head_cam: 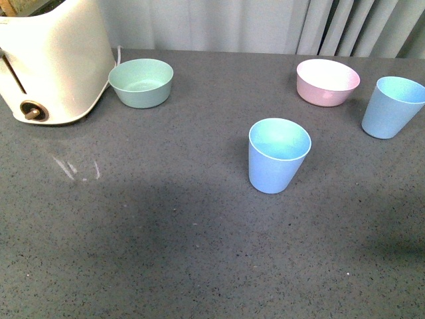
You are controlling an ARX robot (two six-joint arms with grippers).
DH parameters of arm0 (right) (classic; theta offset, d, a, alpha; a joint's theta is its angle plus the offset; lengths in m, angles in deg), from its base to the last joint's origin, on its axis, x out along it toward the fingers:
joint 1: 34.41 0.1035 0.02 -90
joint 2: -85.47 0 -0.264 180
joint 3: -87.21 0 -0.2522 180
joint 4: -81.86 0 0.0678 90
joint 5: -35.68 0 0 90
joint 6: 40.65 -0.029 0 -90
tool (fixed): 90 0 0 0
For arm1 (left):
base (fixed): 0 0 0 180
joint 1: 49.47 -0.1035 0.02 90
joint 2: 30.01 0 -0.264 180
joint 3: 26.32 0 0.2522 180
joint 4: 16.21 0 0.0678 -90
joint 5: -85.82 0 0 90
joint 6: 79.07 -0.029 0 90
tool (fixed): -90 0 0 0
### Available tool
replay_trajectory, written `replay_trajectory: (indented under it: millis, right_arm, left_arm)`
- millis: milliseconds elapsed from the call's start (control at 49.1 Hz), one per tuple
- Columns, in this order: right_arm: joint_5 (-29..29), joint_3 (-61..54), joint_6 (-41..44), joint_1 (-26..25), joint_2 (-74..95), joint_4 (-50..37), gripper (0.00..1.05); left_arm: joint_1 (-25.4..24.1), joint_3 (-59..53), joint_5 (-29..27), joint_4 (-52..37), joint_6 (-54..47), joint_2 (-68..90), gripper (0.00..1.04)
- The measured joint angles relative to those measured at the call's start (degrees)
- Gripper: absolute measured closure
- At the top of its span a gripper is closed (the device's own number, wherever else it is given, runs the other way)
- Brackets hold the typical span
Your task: Stack blue cups with both arms
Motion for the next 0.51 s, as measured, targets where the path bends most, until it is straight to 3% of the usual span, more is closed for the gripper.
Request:
replay_trajectory:
  millis: [142, 204, 244, 366, 509]
  right_arm:
    - [-0.02, 0.02, 0.0, 0.0, 0.02, 0.02, 0.09]
    - [1.27, 4.96, -2.14, -1.66, 7.87, 12.04, 0.09]
    - [2.84, 7.39, -2.03, -4.09, 15.1, 14.34, 0.09]
    - [7.67, 14.78, 1.79, -11.65, 39.06, 1.01, 0.09]
    - [6.23, 26.34, 10.14, -10.93, 63.63, -11.39, 0.09]
  left_arm:
    - [0.0, 0.02, 0.0, 0.02, 0.0, 0.0, 1.03]
    - [0.0, 0.0, 0.0, 0.02, 0.0, 0.0, 1.03]
    - [0.0, 0.0, 0.0, 0.02, 0.02, 0.0, 0.98]
    - [0.0, 0.0, 0.02, 0.02, 0.0, 0.0, 0.73]
    - [0.0, 0.0, 0.0, 0.02, 0.0, 0.0, 0.47]
